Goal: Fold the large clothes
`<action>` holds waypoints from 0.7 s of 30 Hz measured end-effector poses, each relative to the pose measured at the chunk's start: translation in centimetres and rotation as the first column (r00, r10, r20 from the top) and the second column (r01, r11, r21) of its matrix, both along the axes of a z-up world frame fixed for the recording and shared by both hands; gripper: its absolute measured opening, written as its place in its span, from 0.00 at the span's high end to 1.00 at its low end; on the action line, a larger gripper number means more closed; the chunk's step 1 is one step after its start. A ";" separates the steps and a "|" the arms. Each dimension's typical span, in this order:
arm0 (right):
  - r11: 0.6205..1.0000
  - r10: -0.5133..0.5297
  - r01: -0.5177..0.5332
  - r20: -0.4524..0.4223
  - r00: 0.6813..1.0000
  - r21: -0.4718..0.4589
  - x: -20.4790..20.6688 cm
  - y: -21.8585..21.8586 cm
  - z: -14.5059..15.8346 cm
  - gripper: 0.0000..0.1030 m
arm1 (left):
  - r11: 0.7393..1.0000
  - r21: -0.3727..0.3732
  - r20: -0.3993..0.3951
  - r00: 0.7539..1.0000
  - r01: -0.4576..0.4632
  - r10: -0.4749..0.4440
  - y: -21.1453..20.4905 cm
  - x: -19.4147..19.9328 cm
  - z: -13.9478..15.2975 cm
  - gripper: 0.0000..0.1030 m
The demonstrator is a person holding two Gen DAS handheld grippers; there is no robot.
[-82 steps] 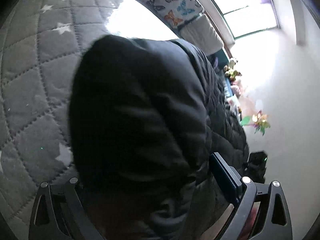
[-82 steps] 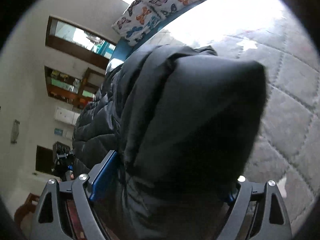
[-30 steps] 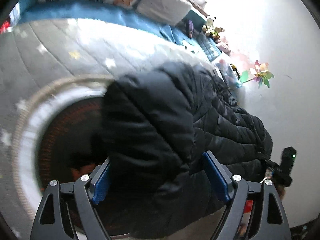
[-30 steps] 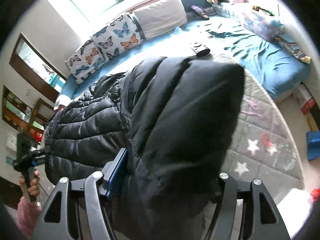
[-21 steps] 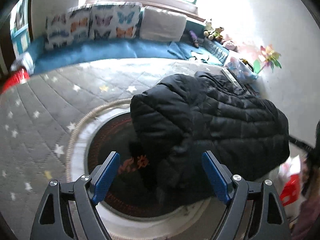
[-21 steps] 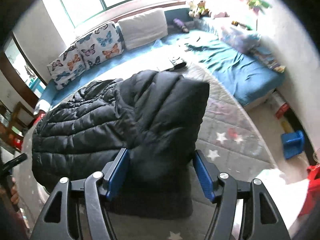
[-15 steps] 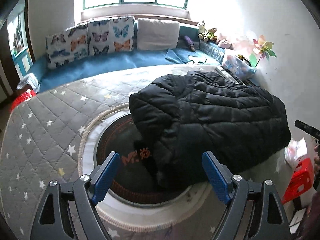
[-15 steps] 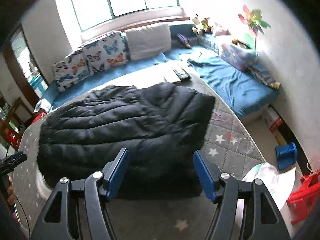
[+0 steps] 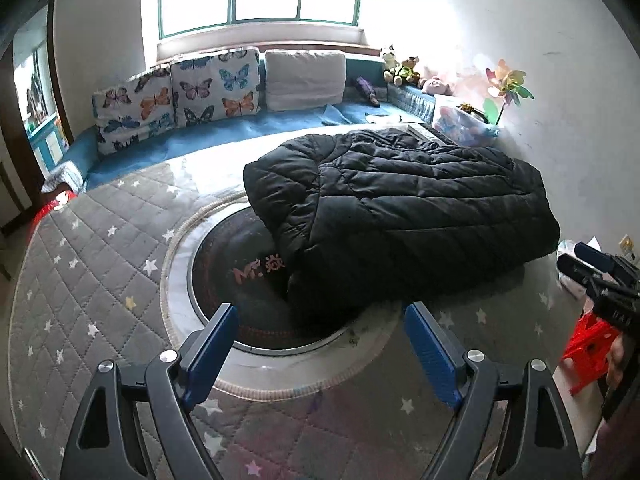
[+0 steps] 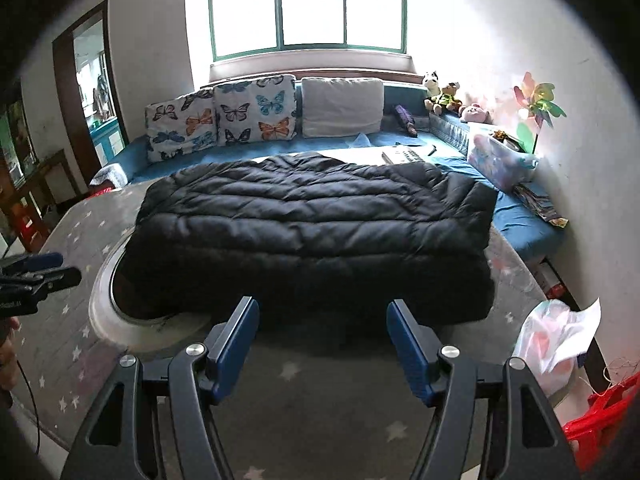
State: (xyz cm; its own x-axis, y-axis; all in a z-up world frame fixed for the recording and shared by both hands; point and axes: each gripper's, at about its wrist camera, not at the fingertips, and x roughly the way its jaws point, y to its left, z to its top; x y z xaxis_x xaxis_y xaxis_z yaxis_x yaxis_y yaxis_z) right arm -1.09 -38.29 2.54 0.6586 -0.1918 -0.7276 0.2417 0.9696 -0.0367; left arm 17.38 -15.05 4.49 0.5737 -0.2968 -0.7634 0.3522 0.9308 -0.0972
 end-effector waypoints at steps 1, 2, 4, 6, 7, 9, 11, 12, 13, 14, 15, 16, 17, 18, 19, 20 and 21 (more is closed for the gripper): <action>1.000 -0.004 0.004 0.002 1.000 -0.004 -0.2 0.6 -0.1 0.29 | 1.000 0.001 0.008 1.000 0.000 0.000 0.0 -0.5 0.1 0.11; 1.000 -0.009 0.009 0.007 1.000 -0.005 -0.5 1.0 -0.2 0.29 | 1.000 -0.004 0.014 1.000 0.004 -0.004 0.0 -1.0 0.2 0.11; 1.000 -0.019 0.019 0.012 1.000 -0.001 -1.1 1.7 -0.3 0.29 | 1.000 -0.009 0.013 1.000 0.005 -0.005 0.1 -1.8 0.3 0.11; 1.000 -0.026 0.026 0.011 1.000 0.011 -1.5 2.2 -0.5 0.29 | 1.000 -0.008 0.018 1.000 0.007 -0.007 0.2 -2.3 0.4 0.11; 0.999 -0.028 0.027 0.009 1.000 0.016 -1.6 2.4 -0.6 0.29 | 1.000 -0.006 0.018 1.000 0.007 -0.007 0.2 -2.6 0.4 0.11; 0.999 -0.025 0.025 0.011 1.000 0.023 -2.0 2.9 -0.6 0.29 | 1.000 -0.004 0.017 1.000 0.008 -0.008 0.2 -3.0 0.3 0.11; 0.999 -0.028 0.027 0.014 1.000 0.020 -2.3 3.3 -0.4 0.29 | 1.000 -0.010 0.012 1.000 0.006 -0.006 0.3 -3.4 0.3 0.11; 1.000 -0.024 0.024 0.017 1.000 0.019 -2.4 3.5 -0.3 0.29 | 1.000 -0.010 0.011 1.000 0.006 -0.006 0.3 -3.5 0.3 0.11; 1.000 -0.021 0.020 0.019 1.000 0.016 -2.5 3.8 -0.2 0.29 | 1.000 -0.011 0.011 1.000 0.007 -0.007 0.3 -3.6 0.3 0.11; 1.000 -0.018 0.018 0.022 1.000 0.010 -2.6 4.0 -0.1 0.29 | 1.000 -0.011 0.011 1.000 0.007 -0.007 0.3 -3.7 0.3 0.11; 1.000 -0.015 0.015 0.027 1.000 -0.002 -2.7 4.4 0.0 0.29 | 1.000 -0.010 0.012 1.000 0.007 -0.007 0.3 -3.8 0.3 0.11; 1.000 -0.013 0.013 0.030 0.999 -0.011 -2.7 4.6 0.2 0.29 | 1.000 -0.009 0.014 1.000 0.008 -0.008 0.3 -3.9 0.3 0.11; 1.000 -0.013 0.013 0.031 0.999 -0.018 -2.7 4.8 0.2 0.29 | 1.000 -0.006 0.015 1.000 0.007 -0.007 0.3 -4.0 0.3 0.11; 1.000 -0.009 0.010 0.034 0.999 -0.021 -2.7 5.0 0.3 0.29 | 1.000 -0.005 0.015 1.000 0.008 -0.008 0.3 -4.0 0.4 0.11; 1.000 -0.005 0.006 0.034 0.999 -0.021 -2.7 5.1 0.4 0.29 | 1.000 -0.007 0.014 1.000 0.009 -0.009 0.4 -4.0 0.4 0.11; 1.000 -0.004 0.005 0.035 0.999 -0.022 -2.7 5.2 0.4 0.29 | 1.000 -0.008 0.015 1.000 0.007 -0.007 0.4 -4.0 0.4 0.11; 1.000 -0.005 0.006 0.036 0.999 -0.024 -2.7 5.3 0.4 0.29 | 1.000 -0.006 0.016 1.000 0.006 -0.006 0.4 -4.0 0.4 0.11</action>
State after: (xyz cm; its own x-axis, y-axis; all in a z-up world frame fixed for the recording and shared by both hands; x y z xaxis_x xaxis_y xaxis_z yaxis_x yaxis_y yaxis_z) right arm -3.82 -33.04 2.92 0.6832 -0.2123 -0.6987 0.2483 0.9673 -0.0512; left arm 13.37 -14.69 4.90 0.5835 -0.3049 -0.7527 0.3597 0.9280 -0.0971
